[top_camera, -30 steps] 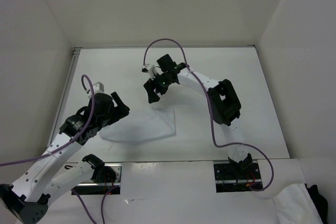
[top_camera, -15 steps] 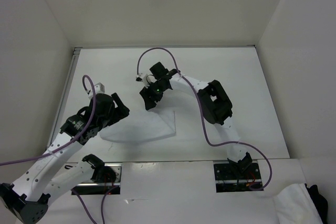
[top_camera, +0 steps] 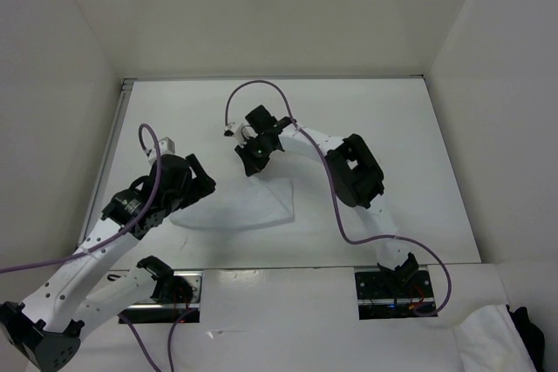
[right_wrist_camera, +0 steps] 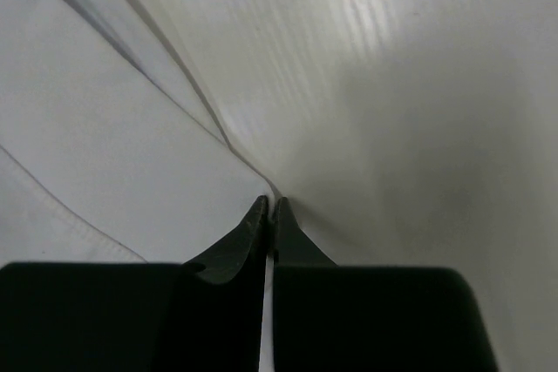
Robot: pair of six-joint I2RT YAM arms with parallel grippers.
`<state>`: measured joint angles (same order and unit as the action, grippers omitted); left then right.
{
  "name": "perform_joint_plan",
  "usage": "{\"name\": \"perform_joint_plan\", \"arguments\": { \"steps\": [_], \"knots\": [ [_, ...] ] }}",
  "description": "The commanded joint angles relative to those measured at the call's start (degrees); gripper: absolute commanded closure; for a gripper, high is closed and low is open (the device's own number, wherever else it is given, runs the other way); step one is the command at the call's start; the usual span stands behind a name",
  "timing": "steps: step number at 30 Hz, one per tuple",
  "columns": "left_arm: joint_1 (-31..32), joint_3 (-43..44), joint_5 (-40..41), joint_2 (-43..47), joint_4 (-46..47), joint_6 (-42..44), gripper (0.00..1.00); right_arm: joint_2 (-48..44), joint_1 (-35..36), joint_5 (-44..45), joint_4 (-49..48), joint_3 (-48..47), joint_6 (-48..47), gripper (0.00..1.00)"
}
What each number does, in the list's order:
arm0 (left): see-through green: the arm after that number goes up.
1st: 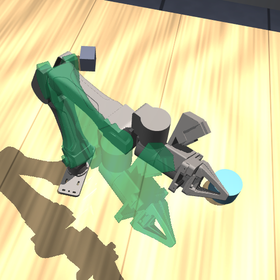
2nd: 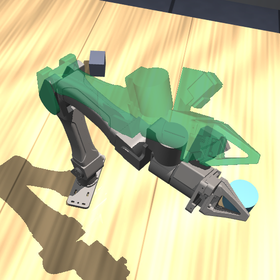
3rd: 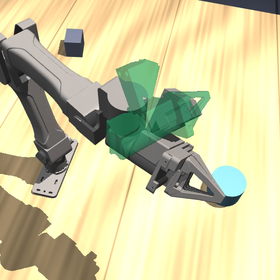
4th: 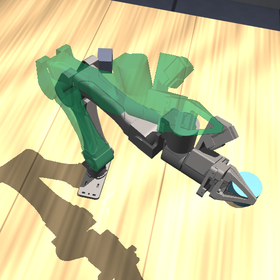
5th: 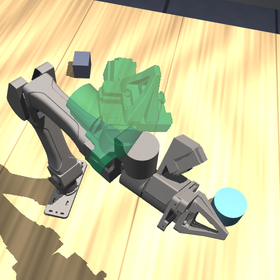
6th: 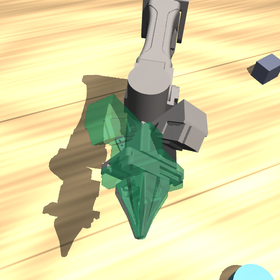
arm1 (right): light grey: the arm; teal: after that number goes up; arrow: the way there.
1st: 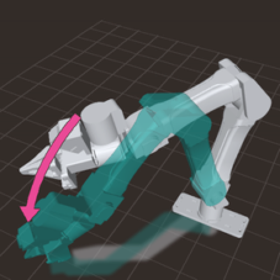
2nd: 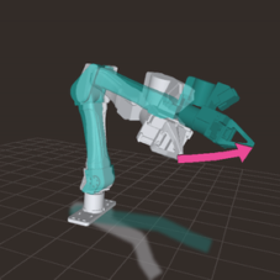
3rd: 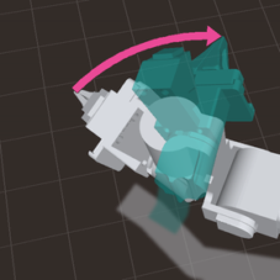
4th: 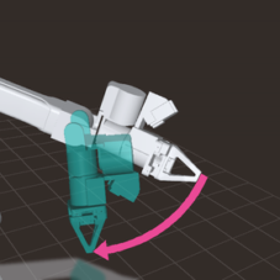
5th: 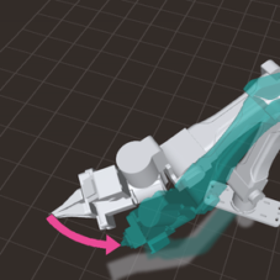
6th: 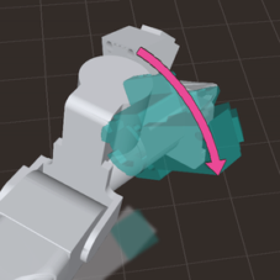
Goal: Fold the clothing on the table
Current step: Flatten the skirt out
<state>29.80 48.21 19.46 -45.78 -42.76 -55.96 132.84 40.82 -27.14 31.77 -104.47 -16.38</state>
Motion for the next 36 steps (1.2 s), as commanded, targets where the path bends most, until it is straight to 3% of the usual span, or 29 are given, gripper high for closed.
{"name": "perform_joint_plan", "arguments": {
  "steps": [1, 3, 8, 14, 15, 16, 17, 18, 24, 30, 36],
  "knots": [
    [-0.3, -0.2, 0.2, -2.4, 2.2, -0.7, 0.14, -3.2, -4.9, 6.8, -3.4, -1.3, -1.5, 1.0],
    [-0.8, 0.8, 1.1, -5.5, 2.2, 0.8, 0.1, -3.2, -7.2, 5.1, 0.6, -4.6, -2.8, 1.0],
    [-2.0, 3.0, 2.9, -15.5, 6.4, 3.8, 0.0, -6.8, -12.2, 1.2, 2.1, -1.7, -5.8, 1.0],
    [-7.6, 6.5, -4.1, -25.7, 18.5, 12.4, 0.0, -11.2, -13.9, 1.9, 0.8, 6.5, -9.1, 1.0],
    [-9.0, 6.5, -7.7, -26.8, 23.5, 17.9, 0.0, -11.2, -13.9, 1.4, 0.8, 7.3, -9.6, 0.87],
    [-10.5, 7.2, -11.6, -29.9, 25.6, 20.3, 0.0, -12.0, -14.8, 0.6, 0.2, 7.9, -9.6, 0.59],
    [-13.7, 8.7, -20.0, -31.9, 27.4, 22.5, 0.0, -13.0, -16.1, -1.6, 0.2, 8.7, -9.6, 0.18],
    [-15.3, 10.3, -23.4, -34.3, 28.1, 24.2, 0.0, -13.7, -17.0, -3.1, 0.2, 8.8, -9.6, 0.01],
    [-23.4, 25.0, -41.2, -54.4, 22.3, 35.1, 0.0, -20.8, -23.6, -11.7, -2.6, 13.2, -4.0, 0.01],
    [-28.9, 36.3, -47.3, -65.0, 14.2, 43.6, 0.0, -27.7, -24.2, -12.9, -4.0, 22.2, -1.6, 0.01],
    [-30.2, 38.7, -46.8, -66.4, 13.3, 47.3, 0.0, -28.5, -24.2, -14.3, -5.2, 25.5, -0.2, 0.03]
  ]
}}
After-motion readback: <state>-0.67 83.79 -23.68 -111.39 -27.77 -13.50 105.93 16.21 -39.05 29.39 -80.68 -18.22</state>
